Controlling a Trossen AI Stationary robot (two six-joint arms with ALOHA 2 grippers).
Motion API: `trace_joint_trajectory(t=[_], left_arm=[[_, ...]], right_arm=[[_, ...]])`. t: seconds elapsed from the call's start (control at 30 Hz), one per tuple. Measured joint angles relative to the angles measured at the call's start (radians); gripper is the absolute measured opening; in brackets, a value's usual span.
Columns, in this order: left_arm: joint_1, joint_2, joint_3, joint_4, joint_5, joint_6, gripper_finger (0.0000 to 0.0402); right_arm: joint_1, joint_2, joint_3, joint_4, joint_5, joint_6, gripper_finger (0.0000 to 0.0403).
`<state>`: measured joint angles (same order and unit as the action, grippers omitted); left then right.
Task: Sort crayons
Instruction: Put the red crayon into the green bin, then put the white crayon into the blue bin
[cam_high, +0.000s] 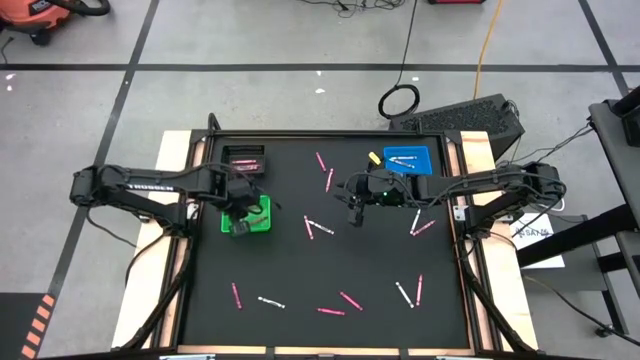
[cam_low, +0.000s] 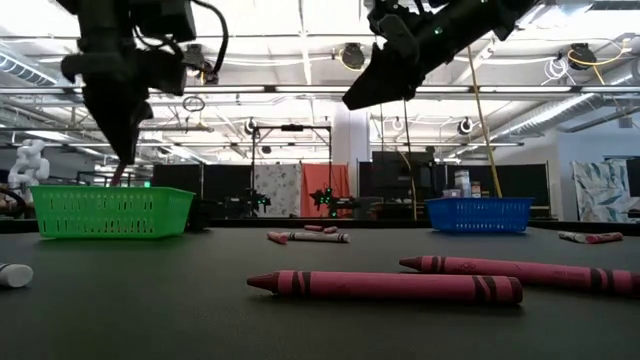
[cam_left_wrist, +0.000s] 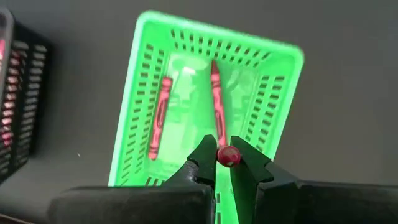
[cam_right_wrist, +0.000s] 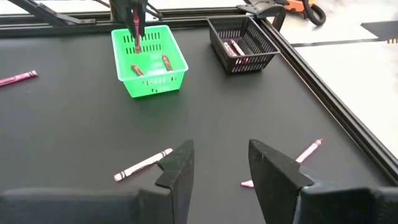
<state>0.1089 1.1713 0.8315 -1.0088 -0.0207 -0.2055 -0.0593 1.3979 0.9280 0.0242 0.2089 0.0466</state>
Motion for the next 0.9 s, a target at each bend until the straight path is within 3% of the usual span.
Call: trace_joint_trajectory(t=[0.27, 0.47, 0.7, 0.9], left_arm=[[0.001, 0.0, -0.107, 0.005, -0.04, -0.078, 0.002], [0.001, 0.0, -0.117, 0.016, -0.087, -0.077, 0.0022], [0.001, 0.0, -0.117, 0.068, -0.087, -0.077, 0.0068], [0.001, 0.0, -0.108, 0.105, -0.087, -0.078, 0.0092]], right_arm=[[0.0, 0.0, 0.0, 0.0, 0.0, 0.006, 0.0139], [0.0, 0.0, 0.0, 0.0, -0.001, 0.015, 0.0139], [0.001, 0.022, 0.0, 0.002, -0.057, 0.141, 0.0139], [0.02, 0.106, 0.0, 0.011, -0.055, 0.152, 0.0139]])
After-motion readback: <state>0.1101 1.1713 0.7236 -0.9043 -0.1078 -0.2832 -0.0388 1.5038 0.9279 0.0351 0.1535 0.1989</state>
